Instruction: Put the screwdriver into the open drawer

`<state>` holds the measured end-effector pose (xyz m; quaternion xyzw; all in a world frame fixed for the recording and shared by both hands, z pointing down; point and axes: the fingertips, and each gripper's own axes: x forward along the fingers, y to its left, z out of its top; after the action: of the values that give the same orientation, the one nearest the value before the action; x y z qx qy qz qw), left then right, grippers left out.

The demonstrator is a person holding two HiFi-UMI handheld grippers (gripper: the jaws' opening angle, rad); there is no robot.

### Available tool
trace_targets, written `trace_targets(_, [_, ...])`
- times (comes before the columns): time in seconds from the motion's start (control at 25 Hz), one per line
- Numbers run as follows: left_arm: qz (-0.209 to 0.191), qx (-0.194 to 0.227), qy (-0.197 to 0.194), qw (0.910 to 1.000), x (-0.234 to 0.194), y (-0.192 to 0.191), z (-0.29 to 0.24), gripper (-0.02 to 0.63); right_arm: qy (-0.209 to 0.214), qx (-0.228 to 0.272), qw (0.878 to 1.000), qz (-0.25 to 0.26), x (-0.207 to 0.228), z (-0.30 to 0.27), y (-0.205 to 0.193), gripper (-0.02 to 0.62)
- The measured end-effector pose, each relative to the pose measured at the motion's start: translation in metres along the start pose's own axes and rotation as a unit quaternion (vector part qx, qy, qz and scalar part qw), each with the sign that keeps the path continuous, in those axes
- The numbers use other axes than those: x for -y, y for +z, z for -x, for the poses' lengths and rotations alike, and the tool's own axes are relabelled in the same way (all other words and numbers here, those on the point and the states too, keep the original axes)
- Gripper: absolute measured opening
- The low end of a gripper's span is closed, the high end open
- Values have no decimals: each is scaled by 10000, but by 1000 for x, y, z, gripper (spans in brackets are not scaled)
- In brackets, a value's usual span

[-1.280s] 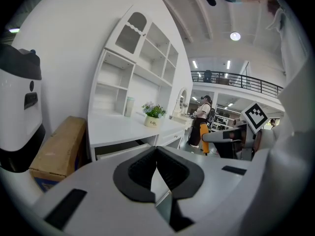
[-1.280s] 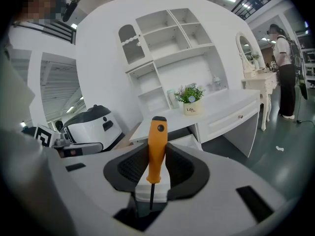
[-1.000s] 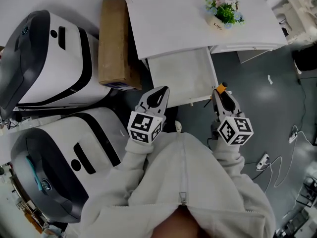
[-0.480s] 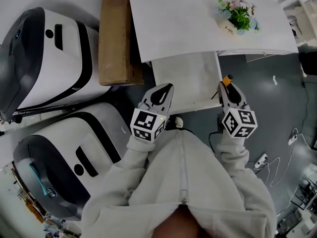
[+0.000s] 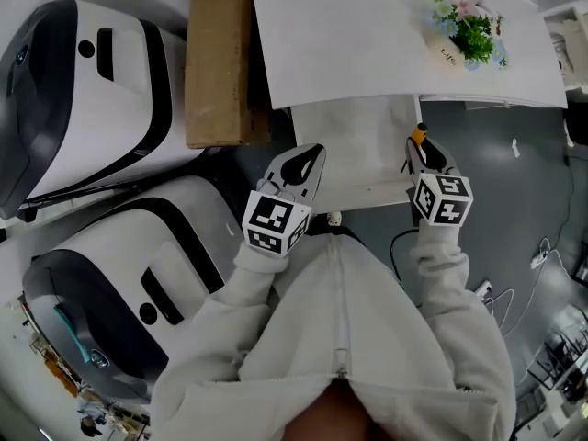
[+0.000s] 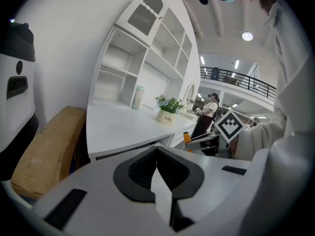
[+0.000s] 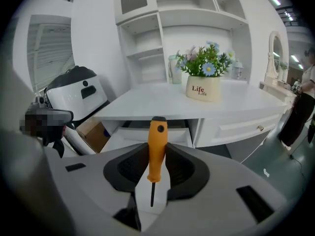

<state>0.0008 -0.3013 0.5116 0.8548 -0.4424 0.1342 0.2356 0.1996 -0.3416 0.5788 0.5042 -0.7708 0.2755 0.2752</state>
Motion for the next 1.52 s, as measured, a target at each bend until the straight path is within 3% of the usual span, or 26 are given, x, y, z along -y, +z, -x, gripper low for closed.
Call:
trace_targets(0.32, [139, 8, 92, 9999, -15, -5, 1, 17, 139, -1044, 9942, 234, 1, -52, -23, 121])
trace_targets(0.56, [192, 39, 148, 9997, -22, -7, -1, 17, 130, -1668, 9859, -47, 9, -78, -54, 123])
trace_targets(0.76, [234, 66, 157, 9996, -21, -9, -2, 17, -82, -2233, 9747, -113, 26, -91, -77, 123])
trace_targets(1.0, [298, 7, 172, 9994, -17, -15, -3, 17, -35, -2712, 9625, -63, 29, -106, -96, 123])
trace_targets(1.28, [278, -29, 156, 9995, -14, -17, -3, 17, 21, -3451, 9385, -31, 25, -118, -131, 123])
trace_targets(1.52, [295, -70, 151, 9994, -16, -22, -3, 17, -174, -3624, 9319, -12, 27, -127, -140, 123])
